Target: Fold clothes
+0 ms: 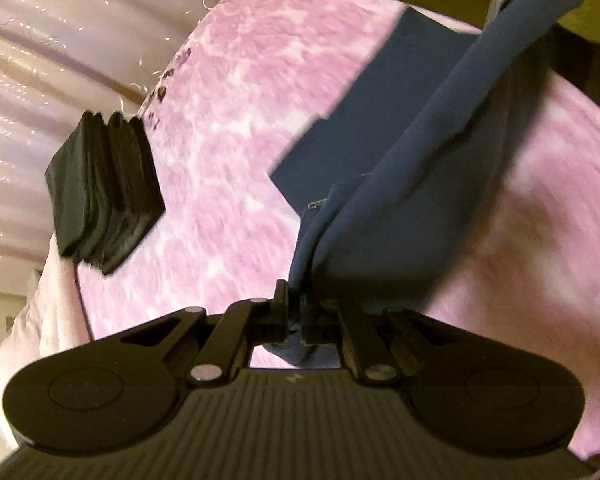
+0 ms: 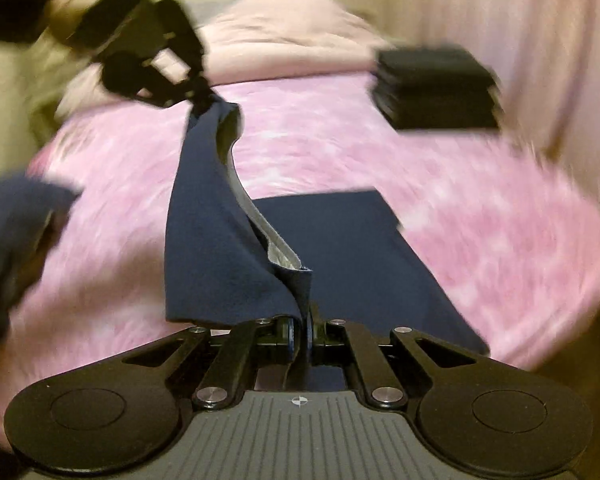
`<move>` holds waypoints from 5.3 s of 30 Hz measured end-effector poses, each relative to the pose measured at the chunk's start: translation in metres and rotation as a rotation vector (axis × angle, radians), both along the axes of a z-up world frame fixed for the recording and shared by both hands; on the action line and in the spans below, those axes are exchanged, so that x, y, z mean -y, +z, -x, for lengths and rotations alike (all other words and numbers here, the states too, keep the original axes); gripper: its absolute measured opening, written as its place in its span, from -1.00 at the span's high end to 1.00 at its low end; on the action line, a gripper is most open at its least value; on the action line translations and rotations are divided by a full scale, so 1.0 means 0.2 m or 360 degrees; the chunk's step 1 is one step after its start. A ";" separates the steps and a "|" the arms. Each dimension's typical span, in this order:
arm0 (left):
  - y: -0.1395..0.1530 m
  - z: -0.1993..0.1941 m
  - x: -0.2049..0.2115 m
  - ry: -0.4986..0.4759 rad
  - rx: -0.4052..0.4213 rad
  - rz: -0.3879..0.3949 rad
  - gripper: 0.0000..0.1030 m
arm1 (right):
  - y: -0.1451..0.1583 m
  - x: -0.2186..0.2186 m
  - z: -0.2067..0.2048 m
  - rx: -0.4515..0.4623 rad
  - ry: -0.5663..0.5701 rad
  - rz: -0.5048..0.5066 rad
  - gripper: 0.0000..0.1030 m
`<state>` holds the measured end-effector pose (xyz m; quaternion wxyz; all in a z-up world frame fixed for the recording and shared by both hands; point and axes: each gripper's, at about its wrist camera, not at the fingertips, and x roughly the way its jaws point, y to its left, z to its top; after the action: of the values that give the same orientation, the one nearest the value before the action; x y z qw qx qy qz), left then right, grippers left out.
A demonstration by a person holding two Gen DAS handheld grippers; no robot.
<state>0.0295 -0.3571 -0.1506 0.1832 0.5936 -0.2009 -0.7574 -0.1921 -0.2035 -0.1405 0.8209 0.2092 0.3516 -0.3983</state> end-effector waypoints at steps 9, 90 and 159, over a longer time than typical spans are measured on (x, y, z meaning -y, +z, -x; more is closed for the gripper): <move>-0.43 0.65 0.61 -0.0053 0.0187 -0.0328 0.93 | -0.32 0.48 0.49 0.0389 -0.0398 -0.0537 0.93; -0.61 0.13 0.43 0.0634 -0.0474 -0.0625 0.05 | -0.51 0.32 0.23 0.0257 -0.0383 -0.0536 0.93; -0.06 0.21 0.08 0.0559 -0.0238 -0.0409 0.45 | -0.04 0.54 -0.02 -0.0748 0.1026 0.0254 0.74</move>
<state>-0.0118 -0.3737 -0.1623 0.2496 0.5802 0.0177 -0.7751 -0.1882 -0.3105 -0.1492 0.8147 -0.0726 0.5452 -0.1835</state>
